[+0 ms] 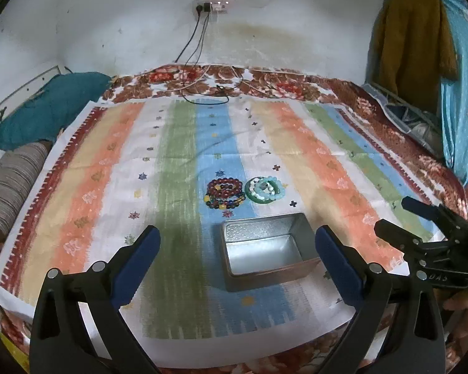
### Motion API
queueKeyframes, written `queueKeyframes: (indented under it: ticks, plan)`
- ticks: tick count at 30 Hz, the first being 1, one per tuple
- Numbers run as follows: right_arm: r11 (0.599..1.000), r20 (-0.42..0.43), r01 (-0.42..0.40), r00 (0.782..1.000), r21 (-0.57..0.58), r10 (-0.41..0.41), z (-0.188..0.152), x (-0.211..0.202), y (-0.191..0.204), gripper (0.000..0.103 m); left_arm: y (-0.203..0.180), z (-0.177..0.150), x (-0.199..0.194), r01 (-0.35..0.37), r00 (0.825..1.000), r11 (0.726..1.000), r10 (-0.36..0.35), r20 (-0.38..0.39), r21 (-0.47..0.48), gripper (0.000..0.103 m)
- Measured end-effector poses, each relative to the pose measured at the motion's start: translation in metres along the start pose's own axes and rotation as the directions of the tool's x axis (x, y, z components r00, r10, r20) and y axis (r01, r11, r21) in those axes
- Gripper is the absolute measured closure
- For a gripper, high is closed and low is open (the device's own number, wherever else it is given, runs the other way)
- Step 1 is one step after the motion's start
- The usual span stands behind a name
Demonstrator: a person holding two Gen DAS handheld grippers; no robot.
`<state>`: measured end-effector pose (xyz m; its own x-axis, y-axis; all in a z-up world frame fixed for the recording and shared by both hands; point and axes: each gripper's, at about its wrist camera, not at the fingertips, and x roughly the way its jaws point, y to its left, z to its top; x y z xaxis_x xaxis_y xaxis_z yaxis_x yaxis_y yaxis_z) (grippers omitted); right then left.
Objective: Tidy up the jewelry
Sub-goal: 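Move both tools toward the bracelets beside the silver tin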
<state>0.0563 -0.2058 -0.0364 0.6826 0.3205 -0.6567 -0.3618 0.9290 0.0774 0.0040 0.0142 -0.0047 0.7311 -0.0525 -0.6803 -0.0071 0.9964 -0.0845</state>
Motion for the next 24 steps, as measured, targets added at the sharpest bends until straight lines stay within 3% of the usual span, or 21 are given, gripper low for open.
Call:
queueKeyframes:
  ticks: [24]
  plan:
    - [1.000,-0.031,0.002,1.000,0.002,-0.002,0.000,0.006,0.000,0.005,0.006,-0.004,0.007,-0.016,0.999,1.000,0.016,-0.036,-0.022,0.006]
